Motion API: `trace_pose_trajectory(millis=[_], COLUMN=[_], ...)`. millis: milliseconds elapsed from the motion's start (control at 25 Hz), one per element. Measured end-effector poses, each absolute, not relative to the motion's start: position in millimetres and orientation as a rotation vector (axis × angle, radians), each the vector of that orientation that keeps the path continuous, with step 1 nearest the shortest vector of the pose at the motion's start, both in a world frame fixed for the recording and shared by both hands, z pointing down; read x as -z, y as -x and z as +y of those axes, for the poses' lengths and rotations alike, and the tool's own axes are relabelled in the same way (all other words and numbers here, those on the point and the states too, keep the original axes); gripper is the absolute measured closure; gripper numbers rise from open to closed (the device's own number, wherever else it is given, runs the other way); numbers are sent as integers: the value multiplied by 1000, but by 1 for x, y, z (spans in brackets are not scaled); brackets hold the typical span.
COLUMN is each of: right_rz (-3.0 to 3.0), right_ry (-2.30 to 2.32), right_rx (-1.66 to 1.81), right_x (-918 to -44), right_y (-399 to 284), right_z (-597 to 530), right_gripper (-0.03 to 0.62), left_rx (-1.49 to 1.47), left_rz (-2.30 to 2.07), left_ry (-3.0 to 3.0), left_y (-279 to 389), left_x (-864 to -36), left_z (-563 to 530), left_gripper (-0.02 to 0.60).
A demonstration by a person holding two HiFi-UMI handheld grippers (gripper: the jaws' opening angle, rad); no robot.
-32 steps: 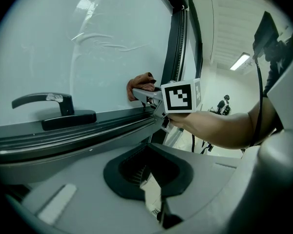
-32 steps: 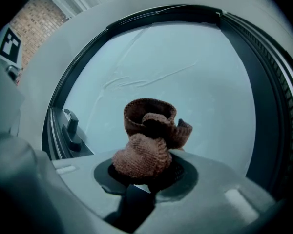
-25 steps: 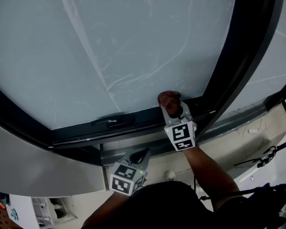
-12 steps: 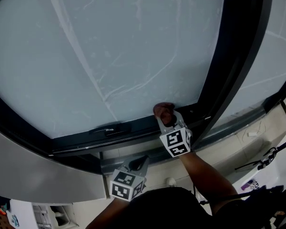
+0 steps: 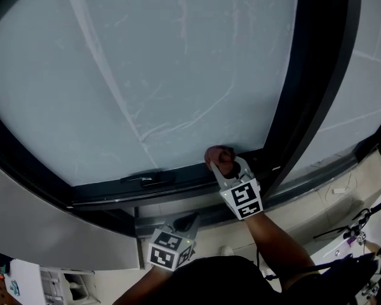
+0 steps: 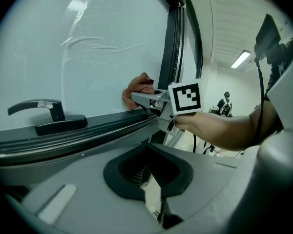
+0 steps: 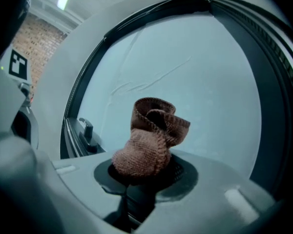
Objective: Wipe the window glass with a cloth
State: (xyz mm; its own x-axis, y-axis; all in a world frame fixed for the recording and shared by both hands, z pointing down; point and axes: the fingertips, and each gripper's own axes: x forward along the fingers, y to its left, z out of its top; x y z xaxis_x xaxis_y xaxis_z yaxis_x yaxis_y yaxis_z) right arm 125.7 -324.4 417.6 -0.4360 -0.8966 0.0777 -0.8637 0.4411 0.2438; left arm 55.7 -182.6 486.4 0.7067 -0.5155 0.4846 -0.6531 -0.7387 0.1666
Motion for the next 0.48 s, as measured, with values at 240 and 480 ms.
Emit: trace_pose_trajectory(millis=[240, 480], right_rz=[-2558, -2484], right_ry=[-1627, -1765], right_rx=[607, 913], right_x=[-309, -197], right_y=[-134, -166], right_z=[-306, -306], right_gripper=[513, 513], left_rx=[-599, -577], left_rz=[-919, -943], left_ry=[-2584, -2582], left_y=[-66, -77], left_x=[-487, -483], left_z=[-185, -189], left_gripper=[565, 565])
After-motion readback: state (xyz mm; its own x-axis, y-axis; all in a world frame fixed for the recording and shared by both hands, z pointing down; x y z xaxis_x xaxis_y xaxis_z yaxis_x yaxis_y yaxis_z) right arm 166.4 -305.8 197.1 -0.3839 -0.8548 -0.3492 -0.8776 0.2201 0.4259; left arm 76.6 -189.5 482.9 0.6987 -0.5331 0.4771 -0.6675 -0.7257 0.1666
